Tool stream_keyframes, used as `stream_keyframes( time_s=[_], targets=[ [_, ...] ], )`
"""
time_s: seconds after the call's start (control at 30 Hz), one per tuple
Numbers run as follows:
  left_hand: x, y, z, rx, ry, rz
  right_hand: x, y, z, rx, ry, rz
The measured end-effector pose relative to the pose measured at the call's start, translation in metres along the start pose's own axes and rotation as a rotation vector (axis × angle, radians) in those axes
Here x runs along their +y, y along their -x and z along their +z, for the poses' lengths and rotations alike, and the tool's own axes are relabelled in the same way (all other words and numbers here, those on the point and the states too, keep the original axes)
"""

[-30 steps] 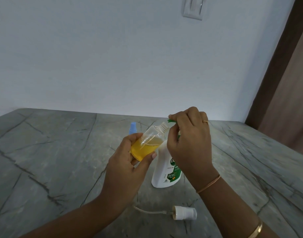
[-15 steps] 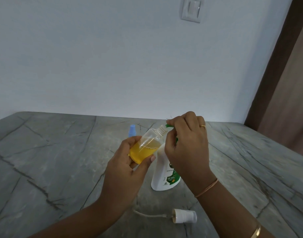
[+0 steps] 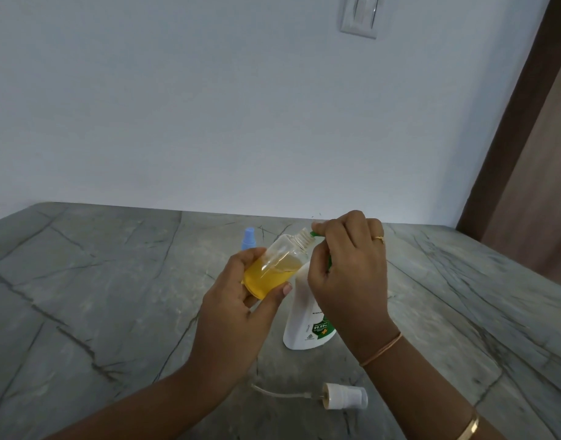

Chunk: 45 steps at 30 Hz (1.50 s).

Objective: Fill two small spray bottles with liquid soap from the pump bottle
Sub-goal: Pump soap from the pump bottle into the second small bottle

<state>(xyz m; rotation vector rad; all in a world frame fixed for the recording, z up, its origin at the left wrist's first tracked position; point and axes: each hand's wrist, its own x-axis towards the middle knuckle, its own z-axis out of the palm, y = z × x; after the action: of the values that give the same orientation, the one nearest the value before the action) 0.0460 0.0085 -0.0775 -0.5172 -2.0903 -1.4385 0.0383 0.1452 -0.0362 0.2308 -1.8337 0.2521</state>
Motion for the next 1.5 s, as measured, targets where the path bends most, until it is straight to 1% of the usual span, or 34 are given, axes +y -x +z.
stream_keyframes(
  time_s=[0.43,0.63,0.77,1.2,1.5],
  targets=[
    [-0.001,0.001,0.0,-0.013,0.051,0.003,0.001,-0.011,-0.006,-0.035,0.011,0.008],
    [0.0,0.0,-0.001,-0.005,0.046,0.002,-0.001,-0.006,-0.004,0.015,-0.002,-0.006],
    [0.0,-0.001,0.001,0.001,0.027,0.009,0.0,0.001,0.0,0.017,-0.005,-0.008],
    [-0.001,0.0,0.001,-0.003,0.026,0.023,0.003,-0.013,-0.007,-0.051,-0.006,0.023],
    [0.001,0.0,0.001,0.008,0.019,0.006,-0.003,-0.002,-0.001,0.021,-0.004,0.004]
  ],
)
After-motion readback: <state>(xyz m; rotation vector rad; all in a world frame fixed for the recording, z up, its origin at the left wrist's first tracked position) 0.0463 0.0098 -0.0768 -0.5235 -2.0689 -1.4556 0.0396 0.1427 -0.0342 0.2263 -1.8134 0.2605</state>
